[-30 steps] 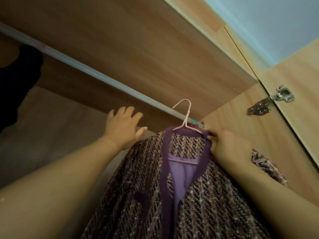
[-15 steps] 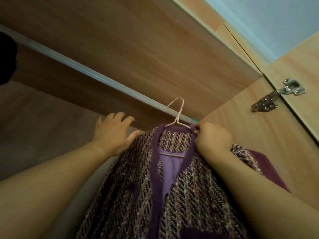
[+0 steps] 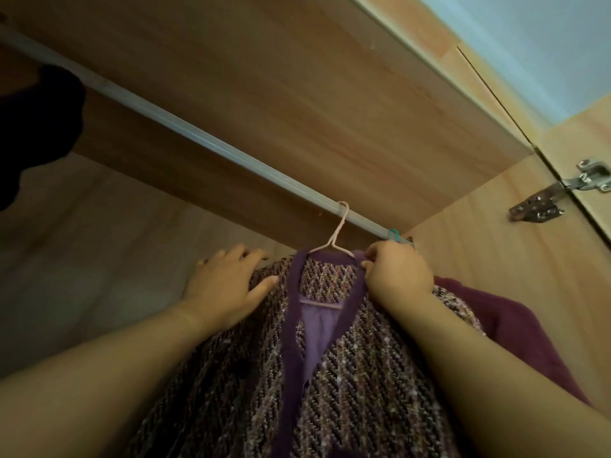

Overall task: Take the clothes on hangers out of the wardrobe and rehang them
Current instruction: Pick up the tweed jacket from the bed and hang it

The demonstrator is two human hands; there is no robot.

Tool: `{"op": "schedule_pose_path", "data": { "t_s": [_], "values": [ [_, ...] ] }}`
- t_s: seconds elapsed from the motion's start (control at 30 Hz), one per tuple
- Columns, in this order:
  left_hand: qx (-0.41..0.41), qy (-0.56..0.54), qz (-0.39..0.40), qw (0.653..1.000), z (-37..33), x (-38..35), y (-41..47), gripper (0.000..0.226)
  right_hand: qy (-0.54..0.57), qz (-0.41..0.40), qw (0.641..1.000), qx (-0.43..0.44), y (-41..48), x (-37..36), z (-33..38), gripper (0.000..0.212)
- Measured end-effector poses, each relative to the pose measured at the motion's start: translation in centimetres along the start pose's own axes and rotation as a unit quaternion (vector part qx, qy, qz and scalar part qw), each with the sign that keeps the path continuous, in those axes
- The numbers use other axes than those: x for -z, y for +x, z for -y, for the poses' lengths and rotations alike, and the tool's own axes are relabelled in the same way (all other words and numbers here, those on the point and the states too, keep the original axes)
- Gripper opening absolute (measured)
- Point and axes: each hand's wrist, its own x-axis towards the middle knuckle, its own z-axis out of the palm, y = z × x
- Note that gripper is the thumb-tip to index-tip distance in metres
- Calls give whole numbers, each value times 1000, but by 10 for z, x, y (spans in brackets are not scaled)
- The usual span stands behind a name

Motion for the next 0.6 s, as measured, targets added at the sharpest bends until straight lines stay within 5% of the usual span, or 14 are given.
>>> {"op": "schedule_pose_path", "data": {
  "t_s": [0.13, 0.27, 0.6],
  "values": [
    [-7, -21, 12, 1000, -7, -6, -8, 55, -50, 10, 996, 79, -24, 13, -22, 29],
    [-3, -51, 33, 998, -14, -19, -17, 62, -56, -34, 998, 9, -67, 22, -60, 46],
    [7, -153, 56, 987, -53, -40, -43, 52, -3, -71, 997, -37, -69, 13, -46, 39]
  ]
}}
